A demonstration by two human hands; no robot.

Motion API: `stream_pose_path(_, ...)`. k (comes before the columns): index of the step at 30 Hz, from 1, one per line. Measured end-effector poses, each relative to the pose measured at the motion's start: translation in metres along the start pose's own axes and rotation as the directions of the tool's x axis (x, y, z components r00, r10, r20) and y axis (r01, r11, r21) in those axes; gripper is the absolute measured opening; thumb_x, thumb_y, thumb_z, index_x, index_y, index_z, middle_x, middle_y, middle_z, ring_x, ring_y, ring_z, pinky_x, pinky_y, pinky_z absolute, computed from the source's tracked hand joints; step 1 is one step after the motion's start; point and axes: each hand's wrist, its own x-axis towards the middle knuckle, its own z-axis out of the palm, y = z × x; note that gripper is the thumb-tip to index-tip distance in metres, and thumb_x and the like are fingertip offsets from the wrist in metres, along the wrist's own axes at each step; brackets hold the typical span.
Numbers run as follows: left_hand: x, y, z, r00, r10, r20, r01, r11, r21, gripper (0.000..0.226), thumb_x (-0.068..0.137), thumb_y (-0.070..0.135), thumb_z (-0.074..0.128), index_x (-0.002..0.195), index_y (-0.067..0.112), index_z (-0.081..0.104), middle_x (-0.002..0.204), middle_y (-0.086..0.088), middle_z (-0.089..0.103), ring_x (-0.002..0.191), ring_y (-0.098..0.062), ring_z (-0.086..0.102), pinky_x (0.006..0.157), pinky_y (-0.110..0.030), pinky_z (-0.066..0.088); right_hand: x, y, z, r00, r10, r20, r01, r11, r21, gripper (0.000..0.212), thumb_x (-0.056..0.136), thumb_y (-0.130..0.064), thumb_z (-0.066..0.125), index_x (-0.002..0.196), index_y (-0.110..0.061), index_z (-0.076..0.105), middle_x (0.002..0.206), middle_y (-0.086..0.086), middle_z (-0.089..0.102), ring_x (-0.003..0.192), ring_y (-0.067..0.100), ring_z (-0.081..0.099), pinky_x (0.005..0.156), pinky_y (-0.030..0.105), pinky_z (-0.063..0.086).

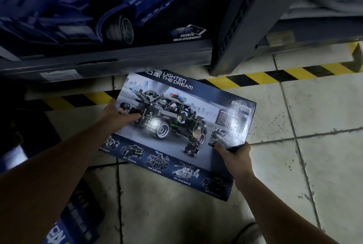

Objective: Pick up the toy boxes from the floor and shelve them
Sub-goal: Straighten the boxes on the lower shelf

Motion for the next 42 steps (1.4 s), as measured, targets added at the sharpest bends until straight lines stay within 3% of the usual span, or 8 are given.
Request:
stream_pose_path(4, 0.003, -0.003, 0.002, 1.0, 0.012, -0.01, -0.012, 1.0, -0.002, 0.09, 0.071, 0.032, 0.087, 0.143, 0.016, 0.036, 0.113, -0.005, 0.055, 0.077, -0.012, 0.055, 0.061, -0.029, 0.049, 0.003, 0.0, 0.002, 1.0, 0.01, -0.028, -0.01, 1.0, 0.011, 0.068, 0.076, -0.04, 0.083, 0.118, -0.009, 0.04, 0.106, 0.006, 0.06, 0.096, 0.026, 0.059, 0.083, 0.04, 0.05)
stream_pose_path(8, -0.002, -0.004, 0.002, 0.999, 0.024, -0.039, -0.024, 1.0, -0.001, 0.088, 0.069, 0.031, 0.089, 0.14, 0.014, 0.041, 0.113, -0.005, 0.058, 0.085, -0.018, 0.057, 0.057, -0.027, 0.044, 0.003, 0.003, 0.001, 0.998, -0.011, -0.061, 0.012, 1.0, 0.014, 0.069, 0.074, -0.037, 0.086, 0.117, -0.004, 0.044, 0.1, 0.004, 0.061, 0.089, 0.024, 0.059, 0.071, 0.033, 0.045)
stream_pose_path(13, -0.022, -0.008, -0.002, 0.999, -0.023, -0.022, 0.023, 1.0, -0.015, 0.101, 0.06, 0.035, 0.093, 0.142, 0.012, 0.039, 0.124, -0.011, 0.059, 0.103, -0.03, 0.062, 0.082, -0.045, 0.057, -0.009, 0.014, -0.008, 0.996, -0.022, -0.085, 0.022, 1.0, 0.0, 0.067, 0.071, -0.038, 0.087, 0.116, -0.008, 0.048, 0.102, 0.003, 0.066, 0.09, 0.024, 0.064, 0.071, 0.032, 0.046)
stream_pose_path(17, -0.046, -0.004, -0.007, 0.999, -0.05, 0.006, 0.05, 0.999, -0.012, 0.093, 0.067, 0.03, 0.091, 0.14, 0.008, 0.037, 0.114, -0.009, 0.058, 0.098, -0.029, 0.061, 0.071, -0.036, 0.055, -0.027, 0.016, -0.023, 0.996, -0.009, -0.09, 0.009, 1.0, 0.01, 0.07, 0.068, -0.04, 0.088, 0.118, -0.01, 0.05, 0.103, 0.003, 0.067, 0.089, 0.023, 0.066, 0.07, 0.032, 0.049)
stream_pose_path(22, -0.086, 0.006, -0.027, 0.995, -0.081, 0.066, 0.08, 0.997, 0.014, 0.088, 0.066, 0.029, 0.091, 0.134, 0.003, 0.042, 0.115, -0.016, 0.062, 0.099, -0.032, 0.063, 0.082, -0.043, 0.057, -0.056, 0.012, -0.054, 0.999, 0.02, -0.043, -0.023, 0.997, -0.068, 0.065, 0.057, -0.062, 0.083, 0.087, -0.014, 0.049, 0.072, -0.001, 0.055, 0.054, 0.012, 0.047, 0.045, 0.02, 0.036)
stream_pose_path(26, -0.124, 0.017, -0.036, 0.995, -0.07, 0.074, 0.07, 0.998, 0.004, 0.095, 0.072, 0.024, 0.087, 0.144, 0.001, 0.029, 0.124, -0.014, 0.057, 0.095, -0.024, 0.056, 0.078, -0.031, 0.045, -0.096, -0.004, -0.082, 0.995, -0.005, -0.095, 0.003, 1.0, -0.027, 0.068, 0.068, -0.039, 0.089, 0.114, -0.009, 0.05, 0.098, 0.005, 0.064, 0.085, 0.024, 0.063, 0.064, 0.032, 0.047)
stream_pose_path(31, -0.176, 0.035, -0.068, 0.999, -0.035, 0.032, 0.037, 0.999, -0.037, 0.101, 0.067, 0.033, 0.09, 0.144, 0.007, 0.03, 0.131, -0.015, 0.053, 0.106, -0.031, 0.058, 0.086, -0.043, 0.056, -0.151, -0.038, -0.118, 0.986, -0.077, -0.146, 0.079, 0.997, 0.006, 0.06, 0.074, -0.029, 0.087, 0.11, -0.005, 0.045, 0.091, 0.006, 0.059, 0.074, 0.018, 0.056, 0.056, 0.032, 0.039)
stream_pose_path(42, -0.307, 0.108, -0.196, 0.993, 0.082, -0.08, -0.097, 0.975, -0.201, 0.068, 0.073, 0.016, 0.087, 0.114, 0.012, 0.032, 0.091, 0.011, 0.045, 0.077, -0.004, 0.048, 0.051, -0.016, 0.038, -0.293, -0.155, -0.198, 0.956, -0.264, -0.127, 0.272, 0.961, 0.052, 0.057, 0.08, -0.019, 0.082, 0.115, -0.01, 0.038, 0.091, 0.003, 0.06, 0.072, 0.011, 0.059, 0.054, 0.027, 0.042)
